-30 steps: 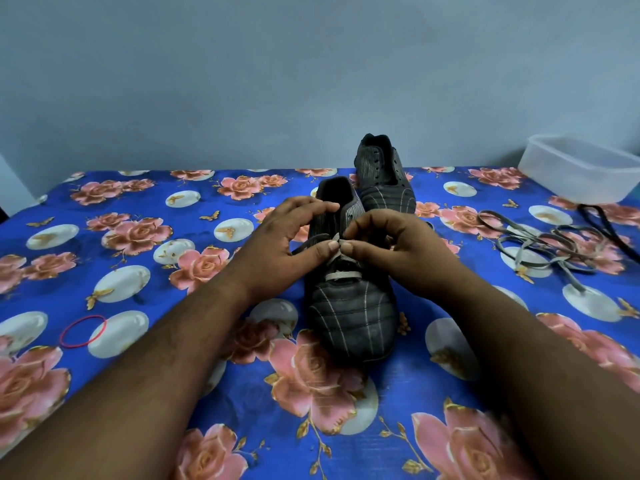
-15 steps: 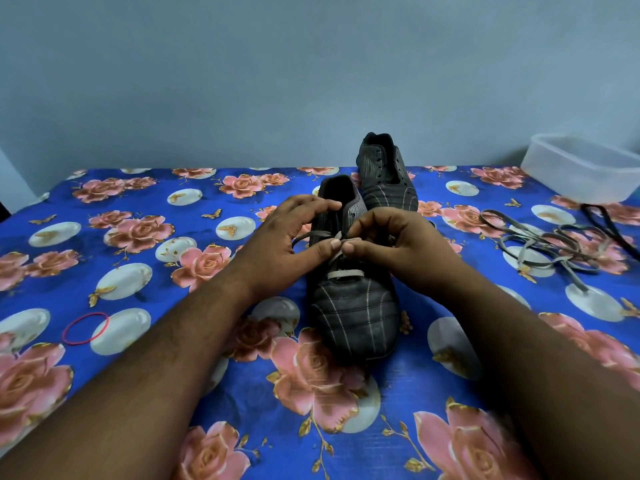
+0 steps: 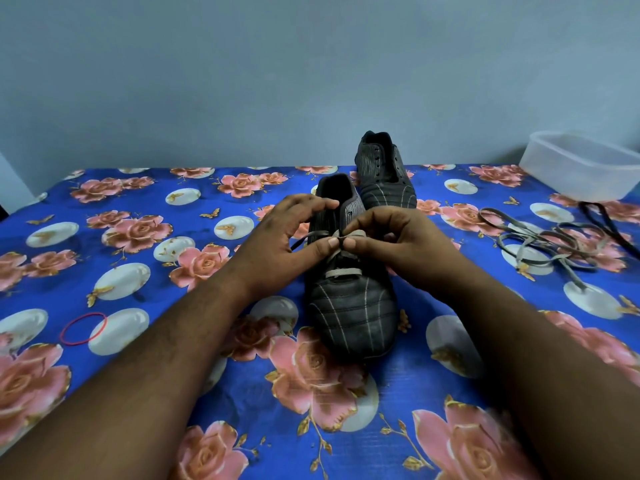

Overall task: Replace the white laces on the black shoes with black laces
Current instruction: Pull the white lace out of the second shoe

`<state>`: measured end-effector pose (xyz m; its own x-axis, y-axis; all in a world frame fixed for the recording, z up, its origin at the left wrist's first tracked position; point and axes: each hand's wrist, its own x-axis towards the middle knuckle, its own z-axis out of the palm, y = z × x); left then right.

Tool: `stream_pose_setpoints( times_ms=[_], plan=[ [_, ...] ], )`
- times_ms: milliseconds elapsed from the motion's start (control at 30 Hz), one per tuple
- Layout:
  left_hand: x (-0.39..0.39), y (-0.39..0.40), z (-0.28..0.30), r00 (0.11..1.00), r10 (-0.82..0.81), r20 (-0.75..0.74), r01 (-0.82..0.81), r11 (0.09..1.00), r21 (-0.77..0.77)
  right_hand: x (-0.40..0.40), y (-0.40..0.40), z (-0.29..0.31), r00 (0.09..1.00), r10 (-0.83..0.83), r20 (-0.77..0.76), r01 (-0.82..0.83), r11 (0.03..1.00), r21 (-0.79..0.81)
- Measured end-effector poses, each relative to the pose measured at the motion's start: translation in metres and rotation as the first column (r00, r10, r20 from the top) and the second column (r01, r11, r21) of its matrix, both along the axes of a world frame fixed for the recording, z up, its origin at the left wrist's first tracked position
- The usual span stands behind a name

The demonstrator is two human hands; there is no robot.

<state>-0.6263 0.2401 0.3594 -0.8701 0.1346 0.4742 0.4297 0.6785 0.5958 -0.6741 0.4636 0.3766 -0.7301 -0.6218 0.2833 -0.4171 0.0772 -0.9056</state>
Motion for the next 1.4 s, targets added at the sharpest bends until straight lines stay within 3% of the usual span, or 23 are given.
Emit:
stream_pose_setpoints(
  times_ms=[267, 333, 400, 467, 533, 600, 700, 800, 867, 1000, 1067, 1167, 1233, 1333, 1400],
  plan=[
    [-0.001, 0.000, -0.001, 1.000, -0.007, 0.014, 0.007, 1.000, 0.011, -0.006, 0.008, 0.000, 0.981, 0.101, 0.164, -0.078, 0.987, -0.144],
    [0.000, -0.001, -0.001, 1.000, -0.005, 0.012, 0.005, 1.000, 0.011, -0.006, 0.006, 0.000, 0.982, 0.053, 0.182, -0.031, 0.992, -0.122],
    [0.000, -0.001, -0.001, 1.000, -0.001, 0.010, 0.001, 1.000, 0.007, -0.006, 0.004, -0.003, 0.993, -0.088, -0.081, 0.087, 0.996, -0.009],
    [0.000, 0.000, -0.001, 1.000, 0.002, 0.011, -0.002, 1.000, 0.000, -0.010, 0.003, -0.004, 0.884, -0.207, -0.419, 0.264, 0.961, 0.083],
    [0.000, 0.000, -0.001, 1.000, -0.001, 0.008, 0.001, 1.000, -0.001, -0.013, 0.003, -0.004, 0.859, -0.212, -0.467, 0.258, 0.965, 0.037],
    [-0.001, 0.001, -0.001, 1.000, -0.006, 0.004, 0.006, 1.000, 0.003, -0.016, 0.004, -0.006, 0.897, -0.176, -0.405, 0.199, 0.980, 0.013],
    [-0.001, 0.001, -0.001, 1.000, -0.010, 0.008, 0.009, 1.000, 0.013, -0.006, 0.004, -0.002, 1.000, -0.023, -0.018, 0.020, 0.988, -0.156],
    [0.000, 0.000, -0.001, 1.000, -0.007, 0.015, 0.007, 1.000, 0.018, 0.000, 0.005, 0.007, 0.974, 0.070, 0.218, 0.019, 0.925, -0.381],
    [0.000, 0.001, -0.001, 1.000, -0.005, 0.018, 0.004, 1.000, 0.018, -0.003, 0.004, 0.006, 0.978, 0.006, 0.211, 0.070, 0.933, -0.353],
    [0.000, 0.000, -0.001, 1.000, -0.004, 0.012, 0.004, 1.000, 0.012, -0.006, 0.003, -0.001, 0.983, -0.110, -0.149, 0.116, 0.993, 0.035],
    [0.000, 0.000, -0.001, 1.000, -0.001, 0.016, 0.001, 1.000, 0.012, -0.003, 0.002, 0.000, 0.972, -0.104, -0.211, 0.120, 0.991, 0.065],
    [0.000, 0.001, -0.001, 1.000, -0.006, 0.022, 0.006, 1.000, 0.017, 0.001, 0.002, 0.006, 0.966, -0.144, -0.215, 0.144, 0.989, -0.020],
    [0.000, 0.000, -0.001, 0.999, -0.014, 0.032, 0.013, 0.999, 0.034, 0.003, 0.003, 0.009, 0.987, -0.141, -0.082, 0.123, 0.974, -0.190],
    [0.000, 0.000, -0.001, 1.000, -0.007, 0.021, 0.007, 1.000, 0.029, 0.000, 0.007, 0.019, 0.978, -0.121, 0.169, 0.191, 0.844, -0.502],
    [0.000, 0.000, -0.001, 1.000, -0.006, 0.024, 0.005, 1.000, 0.028, -0.004, 0.009, 0.021, 0.962, -0.193, 0.195, 0.269, 0.803, -0.532]
  ],
)
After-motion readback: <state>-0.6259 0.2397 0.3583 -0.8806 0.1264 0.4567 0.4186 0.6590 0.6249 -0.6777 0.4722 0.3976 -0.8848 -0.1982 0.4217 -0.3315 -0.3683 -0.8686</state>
